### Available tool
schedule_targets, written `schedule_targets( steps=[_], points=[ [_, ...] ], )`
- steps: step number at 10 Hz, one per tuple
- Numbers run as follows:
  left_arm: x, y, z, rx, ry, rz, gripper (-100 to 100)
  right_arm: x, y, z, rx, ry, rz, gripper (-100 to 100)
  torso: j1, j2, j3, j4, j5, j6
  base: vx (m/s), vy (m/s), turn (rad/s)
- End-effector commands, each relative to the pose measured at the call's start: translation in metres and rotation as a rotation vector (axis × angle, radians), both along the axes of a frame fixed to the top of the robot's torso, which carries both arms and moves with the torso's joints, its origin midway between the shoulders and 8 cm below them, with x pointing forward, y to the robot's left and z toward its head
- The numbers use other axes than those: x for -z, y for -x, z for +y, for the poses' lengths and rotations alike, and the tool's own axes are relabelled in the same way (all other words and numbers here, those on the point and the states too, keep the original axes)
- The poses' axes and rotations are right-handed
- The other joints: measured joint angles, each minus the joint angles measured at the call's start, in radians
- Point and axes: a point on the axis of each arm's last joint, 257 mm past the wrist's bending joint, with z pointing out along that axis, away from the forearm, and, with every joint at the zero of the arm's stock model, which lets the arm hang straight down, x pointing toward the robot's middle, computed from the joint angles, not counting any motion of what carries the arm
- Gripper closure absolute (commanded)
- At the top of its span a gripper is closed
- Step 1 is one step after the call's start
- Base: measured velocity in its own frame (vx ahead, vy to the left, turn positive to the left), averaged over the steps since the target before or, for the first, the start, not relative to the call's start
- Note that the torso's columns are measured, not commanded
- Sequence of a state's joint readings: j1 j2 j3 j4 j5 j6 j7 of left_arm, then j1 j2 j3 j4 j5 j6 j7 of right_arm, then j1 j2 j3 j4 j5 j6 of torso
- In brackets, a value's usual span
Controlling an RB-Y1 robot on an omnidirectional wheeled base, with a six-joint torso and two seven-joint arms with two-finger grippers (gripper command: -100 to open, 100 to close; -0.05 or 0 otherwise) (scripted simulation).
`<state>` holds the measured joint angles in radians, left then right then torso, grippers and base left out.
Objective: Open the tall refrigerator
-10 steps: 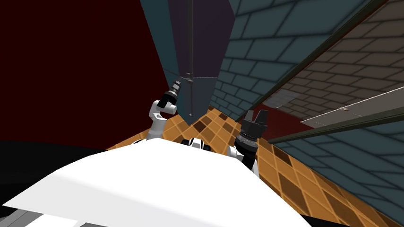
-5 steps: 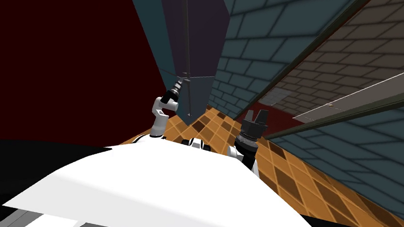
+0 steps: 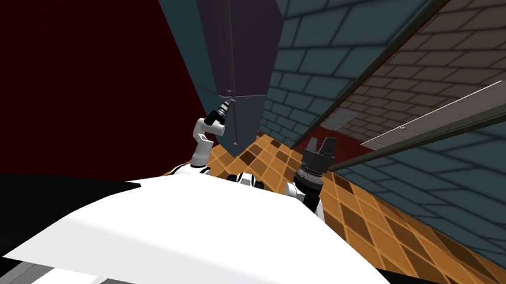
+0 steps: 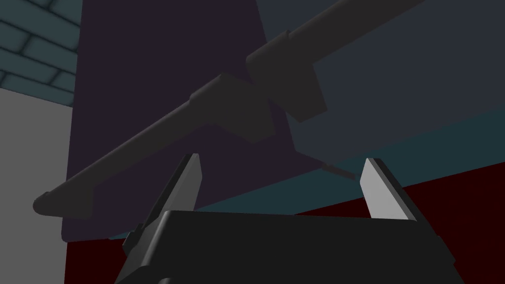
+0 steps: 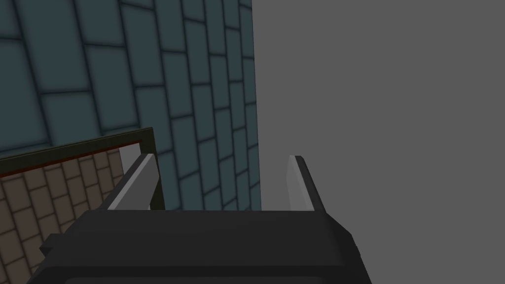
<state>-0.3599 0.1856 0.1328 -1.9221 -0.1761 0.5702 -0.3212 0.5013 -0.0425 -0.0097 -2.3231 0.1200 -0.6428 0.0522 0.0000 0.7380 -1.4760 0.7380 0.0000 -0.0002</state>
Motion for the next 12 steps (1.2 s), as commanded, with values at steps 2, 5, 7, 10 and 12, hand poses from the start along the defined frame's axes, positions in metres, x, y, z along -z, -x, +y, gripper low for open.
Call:
schedule_targets(
  steps=[2,5,7,10,12],
  points=[
    [0.009,-0.014,0.007,-0.035,-0.01,0.077,-100,0.0,0.0,0.0,0.0,0.0,0.0,0,0.0,0.0,0.0,0.0,0.0,0.0,0.002,0.007,-0.068],
    [0.016,-0.024,0.014,-0.067,-0.019,0.145,-100,0.0,0.0,0.0,0.0,0.0,0.0,0,0.0,0.0,0.0,0.0,0.0,0.0,0.003,0.008,-0.09],
    [0.018,-0.028,0.017,-0.082,-0.024,0.174,-100,0.0,0.0,0.0,0.0,0.0,0.0,0,0.0,0.0,0.0,0.0,0.0,0.001,0.002,0.008,-0.092],
    [0.02,-0.035,0.03,-0.126,-0.042,0.244,-100,0.0,0.0,0.0,0.0,0.0,0.0,0,0.0,0.0,0.0,0.0,0.0,0.0,0.003,0.007,-0.081],
    [0.019,-0.038,0.039,-0.153,-0.055,0.276,-100,0.0,0.0,0.0,0.0,0.0,0.0,0,0.0,0.0,0.0,0.0,0.0,0.0,0.001,0.007,-0.082]
  ],
)
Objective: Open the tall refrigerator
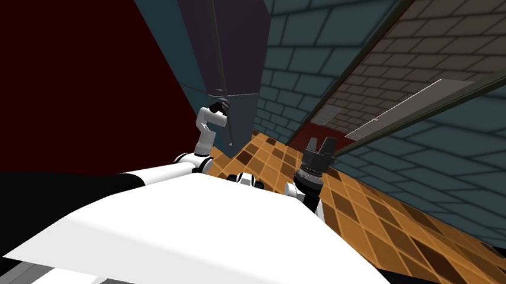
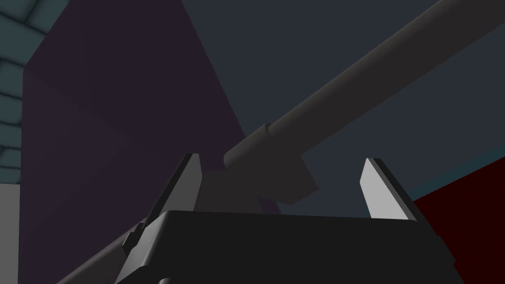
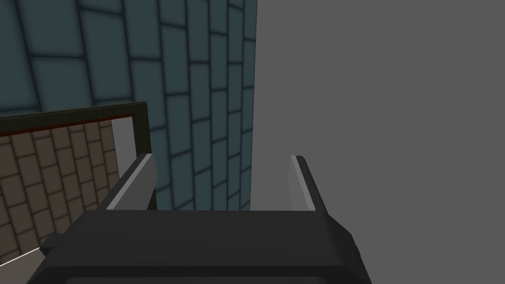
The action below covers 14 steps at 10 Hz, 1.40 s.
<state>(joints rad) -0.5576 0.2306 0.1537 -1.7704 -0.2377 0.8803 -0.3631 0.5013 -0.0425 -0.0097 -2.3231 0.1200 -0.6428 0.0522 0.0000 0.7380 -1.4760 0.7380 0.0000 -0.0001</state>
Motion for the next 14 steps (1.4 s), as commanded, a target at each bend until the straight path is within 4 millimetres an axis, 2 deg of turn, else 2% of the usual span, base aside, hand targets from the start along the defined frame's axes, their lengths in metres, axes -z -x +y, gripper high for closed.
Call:
schedule_targets(
  steps=[1,2,3,6,9,14],
  points=[
    [-0.002,-0.003,0.013,-0.033,-0.018,0.04,-100,0.0,0.0,0.0,0.0,0.0,0.0,0,0.0,0.0,0.0,0.0,0.0,0.0,0.0,0.006,-0.054],
    [-0.004,-0.003,0.019,-0.049,-0.028,0.052,-100,0.0,0.0,0.0,0.0,0.0,0.0,0,0.0,0.0,0.0,0.0,0.0,0.0,-0.001,0.004,-0.065],
    [-0.005,-0.004,0.015,-0.039,-0.022,0.042,-100,0.0,0.0,0.0,0.0,0.0,0.0,0,0.0,0.0,0.0,0.0,0.0,0.0,0.0,0.003,-0.013],
    [0.0,-0.005,0.027,-0.118,0.017,0.055,-100,0.0,0.0,0.0,0.0,0.0,0.0,0,0.005,0.001,0.001,0.001,0.002,-0.001,-0.043,0.13,-0.273],
    [0.0,-0.003,0.037,-0.176,0.015,0.056,-100,0.0,0.0,0.0,0.0,0.0,0.0,0,-0.003,-0.005,-0.003,-0.002,-0.001,0.0,-0.024,0.111,-0.172],
    [0.001,0.001,0.05,-0.276,0.023,0.06,-100,0.0,0.0,0.0,0.0,0.0,0.0,0,-0.003,-0.002,-0.001,0.0,-0.001,-0.001,-0.042,0.1,-0.198]
  ],
)
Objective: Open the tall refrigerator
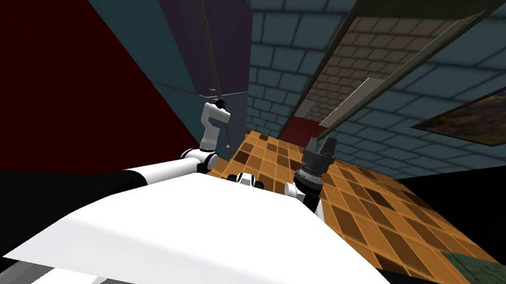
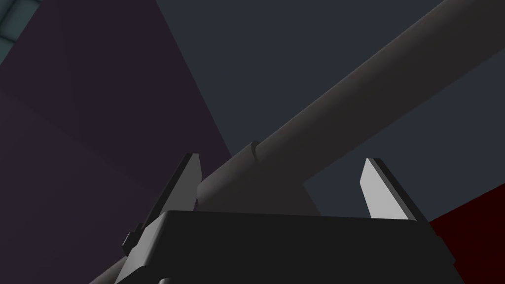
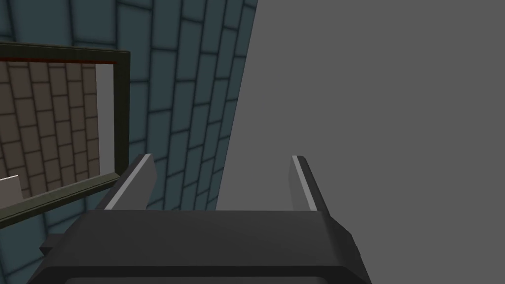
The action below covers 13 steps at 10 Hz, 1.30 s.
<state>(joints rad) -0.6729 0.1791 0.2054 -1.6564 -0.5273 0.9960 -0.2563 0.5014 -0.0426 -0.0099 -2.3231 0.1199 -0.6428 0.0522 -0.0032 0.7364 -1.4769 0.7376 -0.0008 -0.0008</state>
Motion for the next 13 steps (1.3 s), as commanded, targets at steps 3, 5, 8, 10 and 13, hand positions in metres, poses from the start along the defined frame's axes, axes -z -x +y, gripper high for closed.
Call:
schedule_targets(
  steps=[3,5,8,10,13],
  points=[
    [0.002,0.005,0.012,-0.096,0.007,0.002,-100,0.0,0.0,0.0,0.0,0.0,0.0,0,0.007,0.002,0.001,0.0,0.002,0.002,-0.064,0.134,-0.235],
    [0.004,0.006,0.013,-0.131,0.022,0.004,-100,0.0,0.0,0.0,0.0,0.0,0.0,0,0.0,-0.001,0.0,0.0,0.0,-0.002,-0.044,0.062,-0.144],
    [0.003,0.011,0.018,-0.181,0.016,0.003,-100,0.0,0.0,0.0,0.0,0.0,0.0,0,0.002,0.001,0.0,0.0,0.001,0.0,-0.047,0.075,-0.168],
    [0.004,0.013,0.02,-0.218,0.022,0.003,-100,0.0,0.0,0.0,0.0,0.0,0.0,0,0.005,0.002,0.001,0.001,0.001,0.001,-0.075,0.129,-0.251],
    [0.001,0.019,0.024,-0.27,0.01,0.001,-100,0.0,0.0,0.0,0.0,0.0,0.0,0,0.0,0.0,0.0,0.0,0.0,-0.002,-0.064,0.074,-0.146]
  ],
)
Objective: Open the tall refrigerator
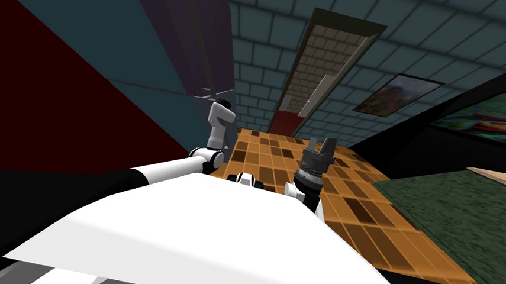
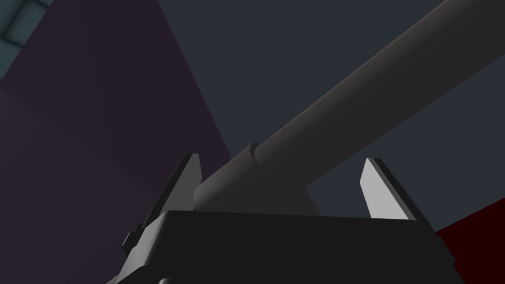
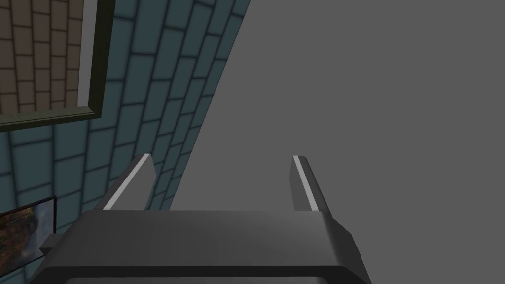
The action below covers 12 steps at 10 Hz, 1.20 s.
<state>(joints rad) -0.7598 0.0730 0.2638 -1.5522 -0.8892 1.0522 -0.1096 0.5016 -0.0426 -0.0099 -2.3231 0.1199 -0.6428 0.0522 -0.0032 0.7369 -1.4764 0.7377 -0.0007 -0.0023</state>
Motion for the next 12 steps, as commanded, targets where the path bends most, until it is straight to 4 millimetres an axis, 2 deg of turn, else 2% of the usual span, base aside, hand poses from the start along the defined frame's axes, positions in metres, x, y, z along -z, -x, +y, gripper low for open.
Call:
schedule_targets(
  steps=[1,3,4,7,9,12],
  points=[
    [0.0,0.005,0.003,-0.048,-0.006,0.0,-100,0.0,0.0,0.0,0.0,0.0,0.0,0,0.002,0.003,0.002,0.0,0.001,0.002,-0.086,0.087,-0.232],
    [-0.001,0.005,0.003,-0.049,-0.009,-0.001,-100,0.0,0.0,0.0,0.0,0.0,0.0,0,0.003,0.001,0.0,0.0,0.001,0.001,-0.024,0.03,-0.006],
    [-0.002,0.003,0.004,-0.021,-0.021,0.002,100,0.0,0.0,0.0,0.0,0.0,0.0,0,0.001,-0.001,-0.001,-0.001,0.0,0.002,0.06,-0.07,0.245],
    [-0.001,-0.002,0.0,0.029,-0.012,0.002,100,0.0,0.0,0.0,0.0,0.0,0.0,0,0.006,-0.002,-0.001,-0.003,0.004,-0.002,0.111,-0.139,0.269],
    [-0.003,-0.003,0.0,0.06,-0.027,0.004,100,0.0,0.0,0.0,0.0,0.0,0.0,0,0.012,-0.002,-0.002,-0.003,0.005,0.005,0.044,-0.07,0.16],
    [0.0,-0.009,-0.007,0.119,-0.014,0.003,100,0.0,0.0,0.0,0.0,0.0,0.0,0,0.009,-0.004,-0.002,-0.002,0.004,-0.004,0.074,-0.121,0.218]
  ],
)
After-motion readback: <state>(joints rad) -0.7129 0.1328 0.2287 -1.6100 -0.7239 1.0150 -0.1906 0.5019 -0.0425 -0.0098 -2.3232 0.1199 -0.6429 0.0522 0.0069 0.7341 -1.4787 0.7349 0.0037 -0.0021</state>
